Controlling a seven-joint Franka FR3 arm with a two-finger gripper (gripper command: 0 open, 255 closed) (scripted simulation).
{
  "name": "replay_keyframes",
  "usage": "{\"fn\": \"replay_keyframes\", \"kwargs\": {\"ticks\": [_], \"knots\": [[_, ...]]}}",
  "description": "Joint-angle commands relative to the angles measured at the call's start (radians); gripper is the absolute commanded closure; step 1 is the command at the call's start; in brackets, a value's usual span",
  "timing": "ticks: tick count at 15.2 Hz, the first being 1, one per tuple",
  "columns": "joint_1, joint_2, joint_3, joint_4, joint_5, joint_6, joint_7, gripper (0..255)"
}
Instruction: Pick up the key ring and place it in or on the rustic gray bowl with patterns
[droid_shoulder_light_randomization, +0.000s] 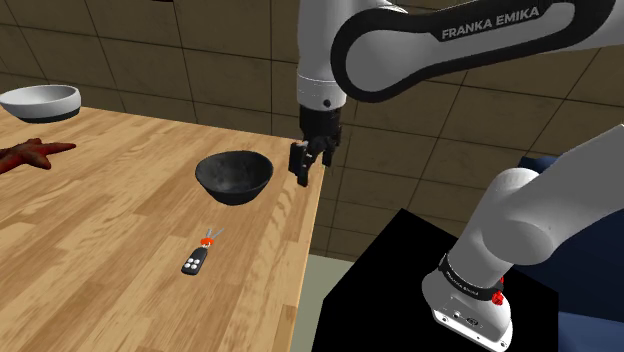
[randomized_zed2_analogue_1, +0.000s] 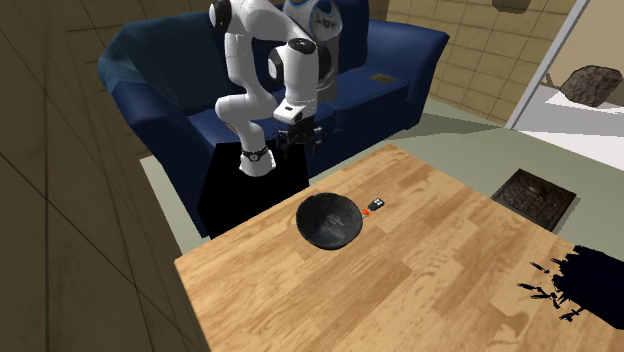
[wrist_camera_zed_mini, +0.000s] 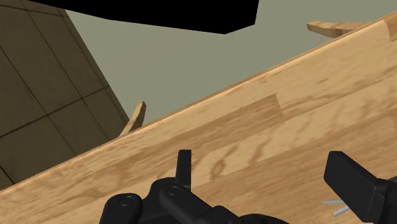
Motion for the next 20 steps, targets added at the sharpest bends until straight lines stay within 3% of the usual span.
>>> {"fn": "replay_keyframes", "kwargs": {"ticks": [1, 7, 12, 16, 20], "knots": [[0.001, 0.059, 0.040, 0.025, 0.000, 0.040, 0.054, 0], [0.001, 0.261, 0.155, 0.135, -0.053, 0.137, 0.232, 0], [0.017, 0.461, 0.227, 0.263, -0.166, 0.190, 0.406, 0], [0.067, 0.635, 0.246, 0.393, -0.284, 0.203, 0.545, 0], [0.151, 0.805, 0.228, 0.548, -0.391, 0.190, 0.660, 0]]}}
